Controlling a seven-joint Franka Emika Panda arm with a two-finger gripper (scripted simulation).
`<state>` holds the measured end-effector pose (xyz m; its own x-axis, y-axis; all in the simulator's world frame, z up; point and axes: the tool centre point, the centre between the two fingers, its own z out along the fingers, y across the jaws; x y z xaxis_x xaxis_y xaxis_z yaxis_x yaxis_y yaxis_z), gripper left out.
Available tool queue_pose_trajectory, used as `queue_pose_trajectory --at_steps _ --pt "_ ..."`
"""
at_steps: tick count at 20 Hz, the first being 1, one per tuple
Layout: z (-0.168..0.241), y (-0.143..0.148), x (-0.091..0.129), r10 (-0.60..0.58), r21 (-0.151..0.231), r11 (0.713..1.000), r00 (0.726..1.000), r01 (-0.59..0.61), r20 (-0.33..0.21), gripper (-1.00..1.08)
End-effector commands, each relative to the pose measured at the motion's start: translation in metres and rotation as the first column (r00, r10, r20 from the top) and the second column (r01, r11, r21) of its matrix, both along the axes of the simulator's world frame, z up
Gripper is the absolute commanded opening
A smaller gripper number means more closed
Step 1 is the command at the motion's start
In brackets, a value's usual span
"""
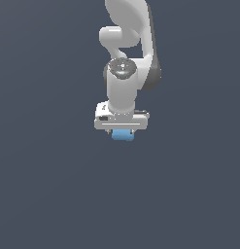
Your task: Pick up the object and move it to a goal position.
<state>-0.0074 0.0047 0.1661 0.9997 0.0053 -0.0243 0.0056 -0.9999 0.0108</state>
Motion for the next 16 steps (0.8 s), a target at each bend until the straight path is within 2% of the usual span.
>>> queue_pose_trajectory --at_steps 1,16 --pt "0.0000 0.0000 0.0000 0.000 0.000 1.000 1.000 0.000 0.000 1.00" --pt "0.0076 0.0008 0.0065 0.032 0.004 0.999 0.999 -0.032 0.019 1.00"
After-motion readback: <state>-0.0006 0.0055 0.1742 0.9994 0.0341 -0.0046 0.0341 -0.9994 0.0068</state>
